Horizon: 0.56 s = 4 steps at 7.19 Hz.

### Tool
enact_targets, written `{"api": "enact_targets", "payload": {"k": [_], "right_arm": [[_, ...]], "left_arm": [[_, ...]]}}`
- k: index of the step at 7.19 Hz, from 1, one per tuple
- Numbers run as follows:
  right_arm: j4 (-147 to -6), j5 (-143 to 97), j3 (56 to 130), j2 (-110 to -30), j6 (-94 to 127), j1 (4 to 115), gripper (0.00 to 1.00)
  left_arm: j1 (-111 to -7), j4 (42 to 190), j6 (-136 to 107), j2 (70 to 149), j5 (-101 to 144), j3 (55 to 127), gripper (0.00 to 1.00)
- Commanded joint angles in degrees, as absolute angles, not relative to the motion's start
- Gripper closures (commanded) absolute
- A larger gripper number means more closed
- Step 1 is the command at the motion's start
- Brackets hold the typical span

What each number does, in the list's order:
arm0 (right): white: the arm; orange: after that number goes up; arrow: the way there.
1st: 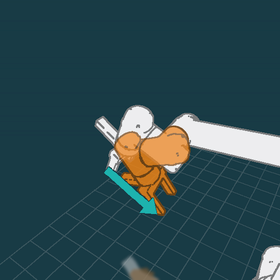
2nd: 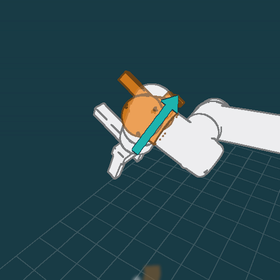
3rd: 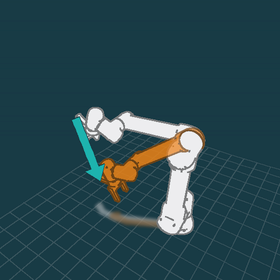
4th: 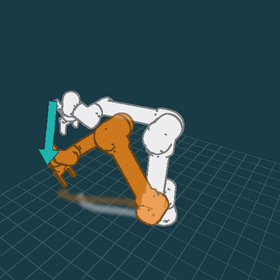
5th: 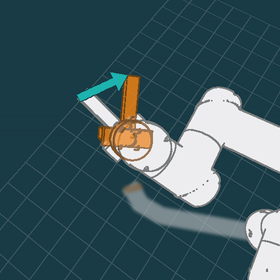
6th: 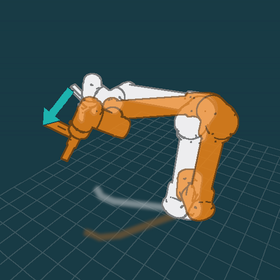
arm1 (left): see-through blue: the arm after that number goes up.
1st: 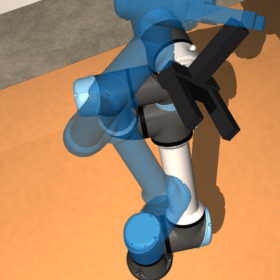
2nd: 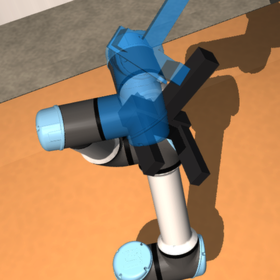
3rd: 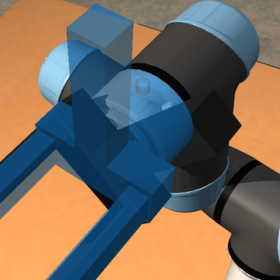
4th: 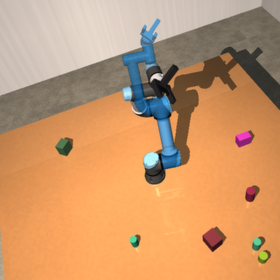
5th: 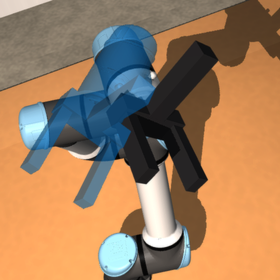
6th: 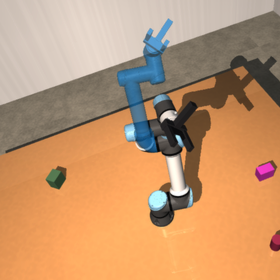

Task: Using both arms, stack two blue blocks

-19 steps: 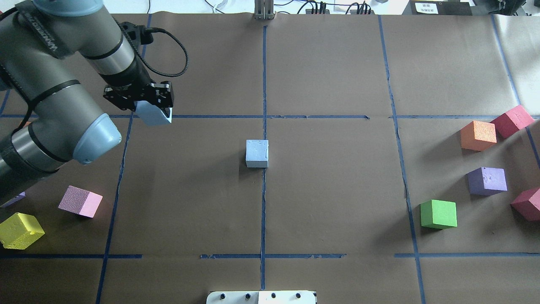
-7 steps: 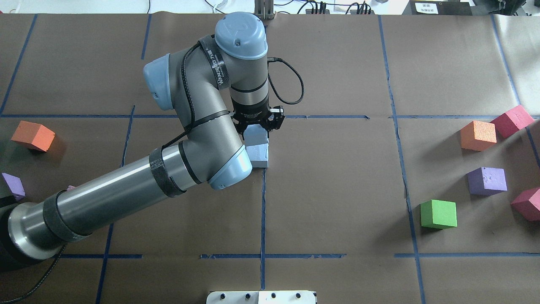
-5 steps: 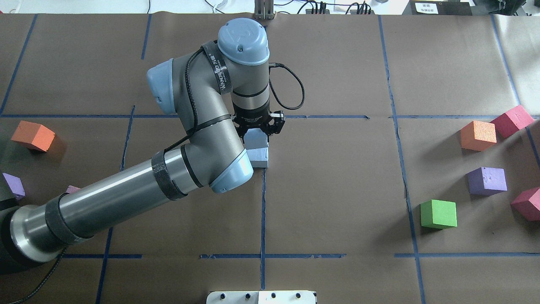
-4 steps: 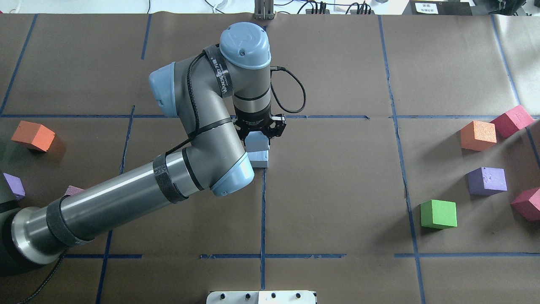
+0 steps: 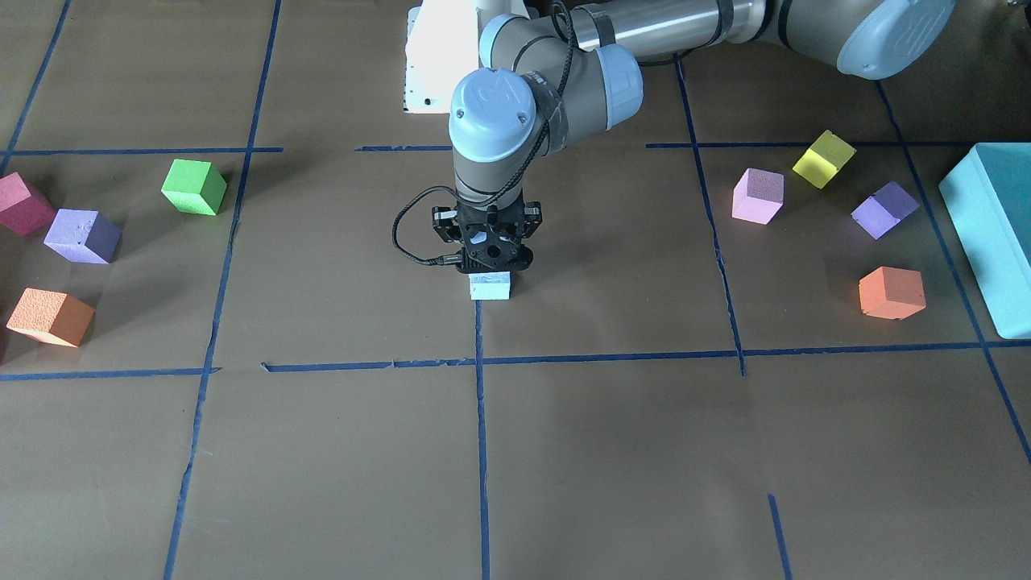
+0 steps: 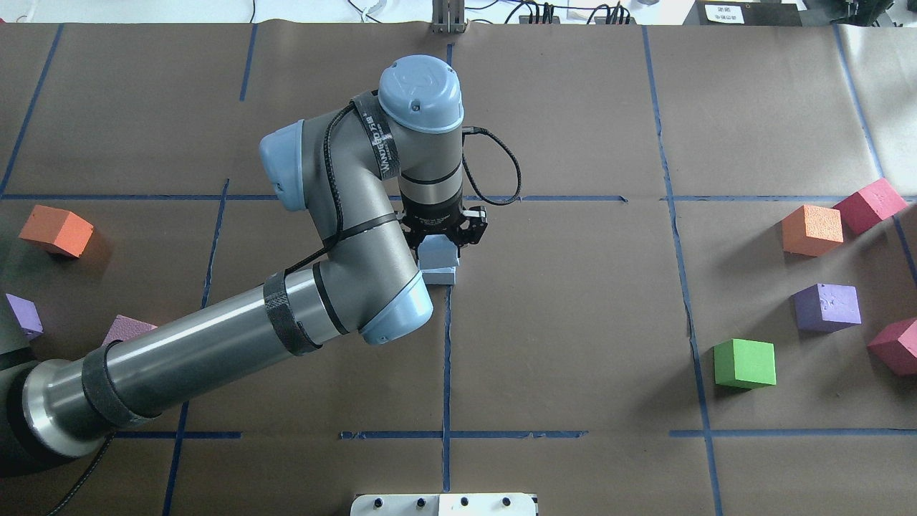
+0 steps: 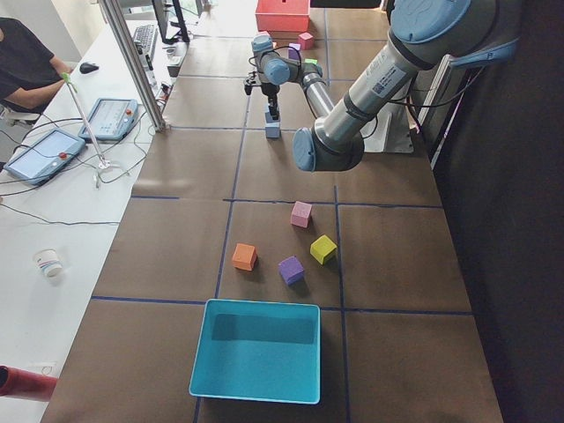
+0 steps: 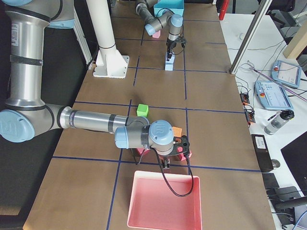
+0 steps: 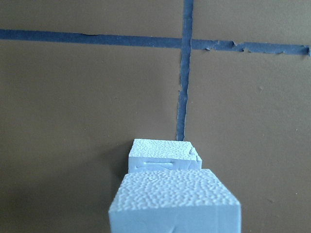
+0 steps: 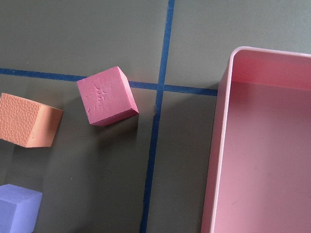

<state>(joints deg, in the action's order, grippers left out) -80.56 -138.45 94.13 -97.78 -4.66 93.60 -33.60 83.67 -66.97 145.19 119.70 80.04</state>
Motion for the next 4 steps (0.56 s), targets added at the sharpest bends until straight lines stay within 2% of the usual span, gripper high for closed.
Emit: {"api": "enact_targets", "payload": {"k": [1,2,4], "right_arm": [[-80.6,-138.43,94.13,-97.65,-4.66,93.6,0.0],[-80.6,-138.43,94.13,-97.56,-4.66,93.6,0.0],[-80.68,-138.43,94.04,-97.47,-4.66,93.6,0.0]], "left_arm": [[-33.31,83.93,-66.88,145.02,119.71,79.37,0.83],[-33.31,84.98,-66.88,145.02,119.71,79.02,0.83],[-33.31,85.34,-66.8,145.02,119.71,78.4,0.62]]}}
